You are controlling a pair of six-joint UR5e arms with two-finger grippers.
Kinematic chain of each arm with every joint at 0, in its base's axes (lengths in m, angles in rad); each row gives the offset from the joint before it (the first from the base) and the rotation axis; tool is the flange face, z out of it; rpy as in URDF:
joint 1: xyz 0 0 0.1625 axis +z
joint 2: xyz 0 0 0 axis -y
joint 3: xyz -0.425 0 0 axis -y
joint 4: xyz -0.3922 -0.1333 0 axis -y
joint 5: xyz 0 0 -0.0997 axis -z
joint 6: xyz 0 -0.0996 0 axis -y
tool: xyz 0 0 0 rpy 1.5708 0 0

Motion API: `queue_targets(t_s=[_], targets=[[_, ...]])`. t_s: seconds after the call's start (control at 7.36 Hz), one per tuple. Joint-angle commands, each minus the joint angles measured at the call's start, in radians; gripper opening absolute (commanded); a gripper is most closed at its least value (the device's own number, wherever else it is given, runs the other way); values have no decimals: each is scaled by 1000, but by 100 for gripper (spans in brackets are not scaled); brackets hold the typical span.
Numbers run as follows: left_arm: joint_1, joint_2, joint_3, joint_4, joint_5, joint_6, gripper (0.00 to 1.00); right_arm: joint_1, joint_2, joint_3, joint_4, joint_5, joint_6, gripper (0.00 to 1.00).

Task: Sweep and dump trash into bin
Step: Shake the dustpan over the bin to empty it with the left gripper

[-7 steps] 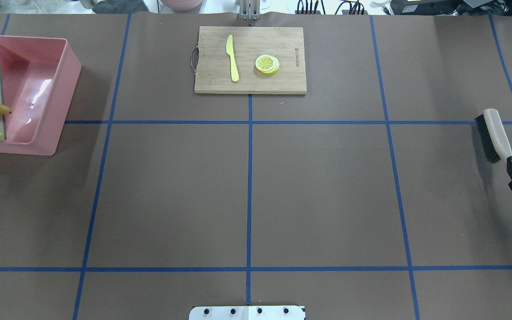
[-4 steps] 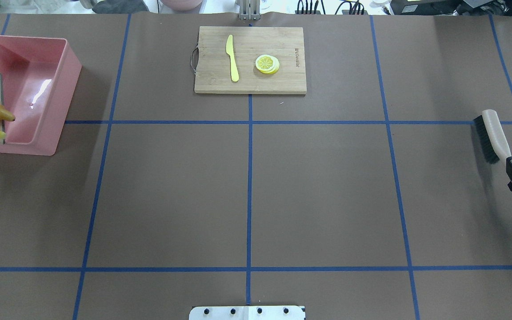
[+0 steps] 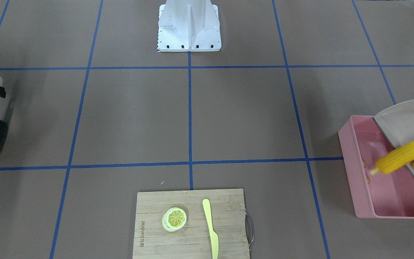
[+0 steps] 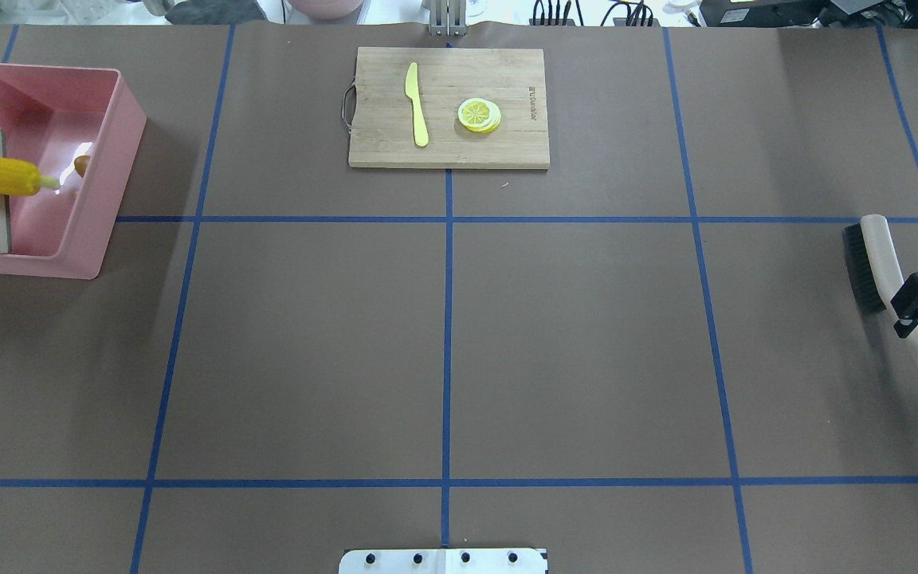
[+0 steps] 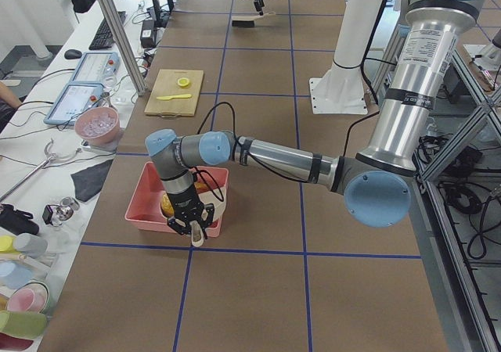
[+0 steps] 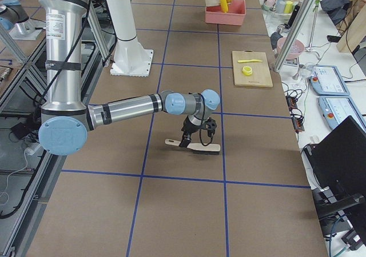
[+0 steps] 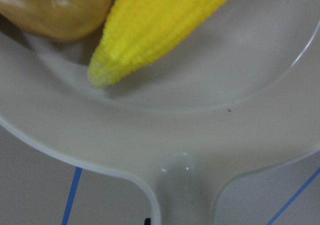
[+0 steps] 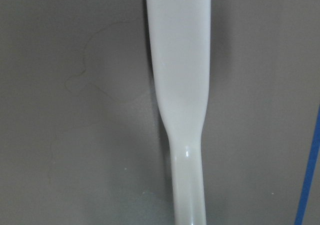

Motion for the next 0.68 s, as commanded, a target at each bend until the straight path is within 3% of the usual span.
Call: queue_targets(t_s=[0.0, 0.54], targets=[[-30, -1, -10, 38, 7, 54, 0, 1, 25, 10, -2, -7, -2, 100], [-49, 72, -146, 100, 61, 97, 0, 105, 104, -6, -2, -39, -40, 100]])
